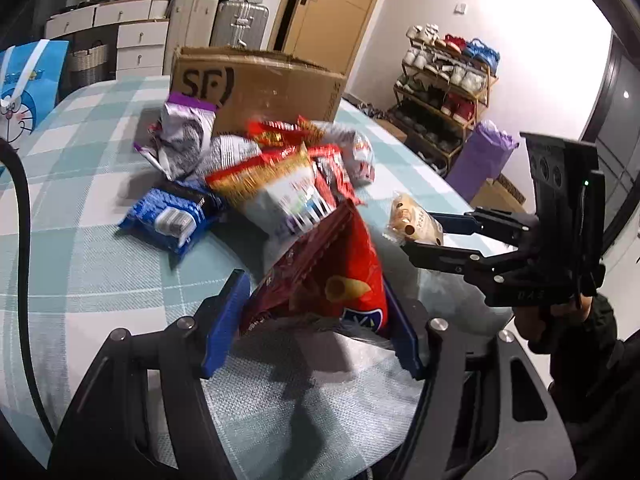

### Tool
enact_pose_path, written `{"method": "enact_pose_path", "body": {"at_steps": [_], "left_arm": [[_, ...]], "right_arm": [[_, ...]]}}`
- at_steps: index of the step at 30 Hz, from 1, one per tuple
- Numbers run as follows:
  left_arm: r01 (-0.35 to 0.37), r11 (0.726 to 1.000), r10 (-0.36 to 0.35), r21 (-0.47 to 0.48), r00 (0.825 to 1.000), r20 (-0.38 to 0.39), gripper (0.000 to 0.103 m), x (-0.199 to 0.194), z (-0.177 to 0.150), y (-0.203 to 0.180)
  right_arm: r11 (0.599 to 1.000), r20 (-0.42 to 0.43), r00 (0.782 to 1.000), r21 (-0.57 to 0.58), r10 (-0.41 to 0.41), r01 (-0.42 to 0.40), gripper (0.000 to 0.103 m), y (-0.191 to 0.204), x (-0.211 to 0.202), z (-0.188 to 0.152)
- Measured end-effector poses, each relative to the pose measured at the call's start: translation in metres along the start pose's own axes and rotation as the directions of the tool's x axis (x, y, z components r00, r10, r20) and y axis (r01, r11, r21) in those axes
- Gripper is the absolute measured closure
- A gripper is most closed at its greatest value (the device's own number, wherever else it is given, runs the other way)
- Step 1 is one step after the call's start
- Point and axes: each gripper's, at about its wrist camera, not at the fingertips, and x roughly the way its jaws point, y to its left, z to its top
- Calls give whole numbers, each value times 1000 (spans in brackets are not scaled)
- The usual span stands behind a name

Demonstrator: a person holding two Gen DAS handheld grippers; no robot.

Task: Organize snacks
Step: 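Carry both held snacks over the cardboard box and lower them inside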

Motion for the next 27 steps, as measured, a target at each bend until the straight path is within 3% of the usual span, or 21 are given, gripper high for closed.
{"method": "enact_pose_path", "body": {"at_steps": [13,23,27], "left_arm": [[-57,998,59,-20,989,137,40,-41,47,9],[-135,990,137,-29,956,259,39,-58,111,21],[-165,985,172,-46,947,271,39,-53,140,33]], "right_arm": [[998,169,985,55,-45,37,41,-11,-40,43],[992,234,969,115,-84,58,41,-29,-46,95],[991,245,966,119,-89,61,41,-32,-43,110]]}}
